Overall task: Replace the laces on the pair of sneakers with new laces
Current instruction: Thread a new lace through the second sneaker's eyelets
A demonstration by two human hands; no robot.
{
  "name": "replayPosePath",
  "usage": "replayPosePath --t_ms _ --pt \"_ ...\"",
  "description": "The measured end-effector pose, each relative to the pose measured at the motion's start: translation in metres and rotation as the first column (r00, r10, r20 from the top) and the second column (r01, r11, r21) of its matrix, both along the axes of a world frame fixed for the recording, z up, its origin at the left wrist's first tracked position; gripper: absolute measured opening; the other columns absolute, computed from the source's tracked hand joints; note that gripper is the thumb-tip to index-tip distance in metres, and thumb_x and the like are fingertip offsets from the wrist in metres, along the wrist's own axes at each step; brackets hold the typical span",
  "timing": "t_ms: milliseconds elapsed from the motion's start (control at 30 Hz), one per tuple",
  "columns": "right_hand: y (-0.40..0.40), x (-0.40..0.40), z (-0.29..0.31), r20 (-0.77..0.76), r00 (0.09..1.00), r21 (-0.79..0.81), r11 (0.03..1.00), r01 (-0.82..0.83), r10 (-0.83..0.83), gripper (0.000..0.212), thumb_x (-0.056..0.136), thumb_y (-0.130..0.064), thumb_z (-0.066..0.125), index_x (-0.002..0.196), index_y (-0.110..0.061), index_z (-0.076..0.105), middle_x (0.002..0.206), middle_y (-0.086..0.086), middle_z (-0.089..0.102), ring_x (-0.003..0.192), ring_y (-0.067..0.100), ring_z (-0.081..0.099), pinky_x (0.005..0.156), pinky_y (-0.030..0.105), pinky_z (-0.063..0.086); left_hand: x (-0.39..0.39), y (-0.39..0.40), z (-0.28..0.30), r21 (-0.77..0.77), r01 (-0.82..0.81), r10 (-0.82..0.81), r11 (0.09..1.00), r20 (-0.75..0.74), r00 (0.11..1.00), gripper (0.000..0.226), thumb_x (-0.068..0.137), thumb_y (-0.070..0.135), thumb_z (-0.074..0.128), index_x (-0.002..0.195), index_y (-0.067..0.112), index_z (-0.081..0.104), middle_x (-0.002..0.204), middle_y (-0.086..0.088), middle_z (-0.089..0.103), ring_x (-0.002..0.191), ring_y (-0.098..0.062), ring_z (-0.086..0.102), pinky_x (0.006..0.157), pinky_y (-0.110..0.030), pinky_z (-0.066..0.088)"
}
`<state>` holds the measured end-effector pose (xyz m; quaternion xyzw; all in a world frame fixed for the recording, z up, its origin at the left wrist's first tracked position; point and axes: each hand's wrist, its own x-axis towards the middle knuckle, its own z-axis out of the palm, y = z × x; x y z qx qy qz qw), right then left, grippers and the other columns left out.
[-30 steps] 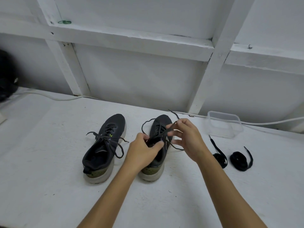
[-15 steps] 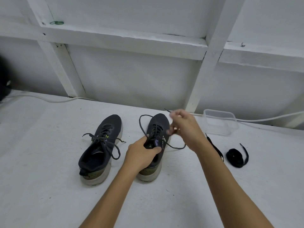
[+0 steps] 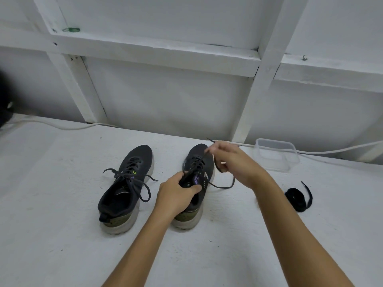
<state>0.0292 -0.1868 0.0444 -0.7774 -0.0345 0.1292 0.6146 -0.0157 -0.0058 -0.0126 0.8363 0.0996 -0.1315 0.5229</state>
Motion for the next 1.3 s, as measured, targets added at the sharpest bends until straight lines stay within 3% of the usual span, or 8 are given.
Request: replayPosePath --t_ms 100,233,367,500,800,967,1200,1300 --pt "-0.005 0.004 -0.004 -0.047 0.988 0.204 0.967 0.154 -0.148 0.030 0.093 -0.020 0.051 0.070 -0.019 0.071 0.075 0.014 0.048 0.053 0.012 0.030 0.053 0.029 0.020 0.001 0.000 -0.001 0.010 0.003 -0.003 1.000 -0.003 1.000 0.033 0.082 0.039 0.075 0.113 0.038 0.065 0.107 0.016 0.067 0.096 -0.007 0.061 0.073 -0.022 0.047" --pt "-0.001 -0.006 -0.018 0.049 0.998 -0.324 0.945 0.041 -0.027 0.010 0.092 -0.032 0.069 0.092 -0.022 0.067 0.056 -0.019 0.057 0.046 -0.003 0.046 0.048 0.012 0.032 0.002 -0.001 0.000 0.046 0.001 -0.001 0.999 0.000 1.000 0.037 0.082 0.042 0.075 0.117 0.038 0.063 0.111 0.014 0.066 0.102 -0.012 0.060 0.080 -0.025 0.046" --pt "0.003 -0.009 -0.033 -0.001 0.987 -0.604 0.787 -0.126 0.158 0.023 0.093 -0.039 0.070 0.082 -0.020 0.074 0.059 -0.016 0.059 0.056 0.001 0.052 0.055 0.015 0.039 0.002 0.000 -0.002 0.042 -0.006 0.006 0.999 0.003 1.000 0.043 0.080 0.042 0.075 0.121 0.038 0.063 0.113 0.013 0.066 0.102 -0.012 0.061 0.080 -0.025 0.047" --pt "0.001 -0.010 -0.019 -0.082 0.984 -0.427 0.887 -0.177 0.157 0.031 0.095 -0.041 0.066 0.073 -0.019 0.072 0.053 -0.014 0.047 0.051 0.004 0.040 0.057 0.020 0.037 0.002 0.000 -0.003 0.047 0.003 -0.003 0.999 0.003 1.000 0.037 0.081 0.043 0.074 0.116 0.039 0.063 0.108 0.015 0.066 0.100 -0.011 0.061 0.079 -0.027 0.048" --pt "-0.009 -0.005 -0.001 -0.156 0.964 -0.684 0.680 -0.264 0.218 0.011 0.087 -0.039 0.075 0.090 -0.028 0.077 0.061 -0.019 0.062 0.061 -0.002 0.057 0.065 0.021 0.042 0.002 0.001 -0.002 0.028 -0.010 0.011 1.000 -0.005 1.000 0.042 0.082 0.040 0.075 0.121 0.037 0.061 0.109 0.015 0.062 0.106 -0.013 0.059 0.086 -0.026 0.046" --pt "-0.009 -0.004 0.008 0.071 0.997 -0.197 0.980 0.000 0.014 0.015 0.095 -0.018 0.068 0.089 -0.007 0.075 0.055 -0.017 0.056 0.052 -0.003 0.047 0.052 0.008 0.036 0.001 -0.001 0.001 0.057 0.007 -0.007 0.998 0.006 1.000 0.043 0.083 0.041 0.074 0.124 0.038 0.061 0.108 0.016 0.063 0.103 -0.012 0.060 0.086 -0.028 0.049" --pt "0.014 0.001 -0.003 0.330 0.942 -0.420 0.903 0.094 0.056 0.011 0.096 -0.029 0.065 0.089 -0.031 0.073 0.081 -0.021 0.071 0.081 -0.003 0.064 0.075 0.020 0.048 0.012 0.002 0.007 0.078 0.057 -0.054 0.995 -0.040 0.998 0.042 0.083 0.051 0.071 0.120 0.035 0.061 0.110 0.010 0.063 0.100 -0.012 0.059 0.075 -0.027 0.047" --pt "0.021 0.005 -0.003 0.420 0.905 -0.483 0.860 0.166 0.061 0.013 0.096 -0.027 0.065 0.103 -0.029 0.076 0.098 -0.015 0.075 0.097 0.007 0.067 0.089 0.035 0.053 0.032 0.004 0.010 0.255 0.004 -0.038 0.967 0.131 0.991 0.028 0.085 0.049 0.070 0.107 0.032 0.068 0.105 0.013 0.062 0.101 -0.012 0.058 0.086 -0.031 0.047"
